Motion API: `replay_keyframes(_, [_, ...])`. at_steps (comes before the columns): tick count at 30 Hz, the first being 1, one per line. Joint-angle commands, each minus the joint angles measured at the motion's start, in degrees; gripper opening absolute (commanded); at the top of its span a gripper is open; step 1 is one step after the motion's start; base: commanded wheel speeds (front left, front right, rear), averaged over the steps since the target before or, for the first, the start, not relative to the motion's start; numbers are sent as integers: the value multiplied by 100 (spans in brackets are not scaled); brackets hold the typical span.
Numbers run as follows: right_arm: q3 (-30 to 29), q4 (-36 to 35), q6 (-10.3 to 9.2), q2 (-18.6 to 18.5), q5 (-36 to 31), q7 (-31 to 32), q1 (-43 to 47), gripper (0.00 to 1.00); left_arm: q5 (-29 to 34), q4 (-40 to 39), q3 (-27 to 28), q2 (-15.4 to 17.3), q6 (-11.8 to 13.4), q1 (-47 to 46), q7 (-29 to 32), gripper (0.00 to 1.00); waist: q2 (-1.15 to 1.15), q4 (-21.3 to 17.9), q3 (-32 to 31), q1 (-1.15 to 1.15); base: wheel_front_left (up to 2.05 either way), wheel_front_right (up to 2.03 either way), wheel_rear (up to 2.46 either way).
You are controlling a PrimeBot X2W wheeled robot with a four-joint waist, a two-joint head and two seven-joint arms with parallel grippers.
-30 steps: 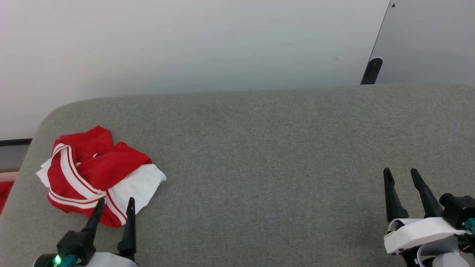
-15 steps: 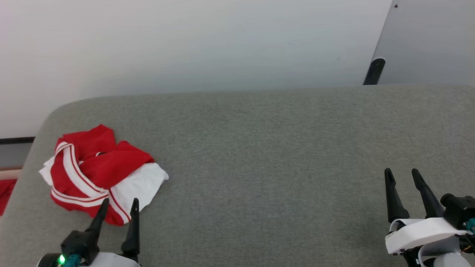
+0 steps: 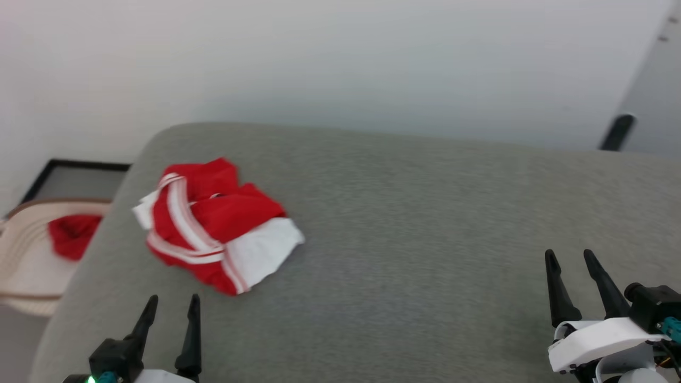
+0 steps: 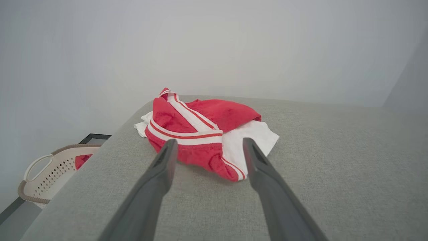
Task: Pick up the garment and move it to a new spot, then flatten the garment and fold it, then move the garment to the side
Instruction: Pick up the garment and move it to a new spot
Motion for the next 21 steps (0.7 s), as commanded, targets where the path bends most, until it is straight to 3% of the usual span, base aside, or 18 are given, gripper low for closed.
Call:
replay_keyframes(1, [36,17,-6,12,29,17,43,100,-24,9,29,-9,18,58,-1,100,0,695,-67,0,0,0,0])
replay_keyframes(9, [215,124,-6,51,75,17,75,100,-4,15,97,-74,46,223,-1,100,0,1772,-169,0,0,0,0])
replay_keyframes(21, [1180,585,-7,23,251,56,-815,100,-231,-773,823,-398,298,826,-1,100,0,2075,152,0,0,0,0])
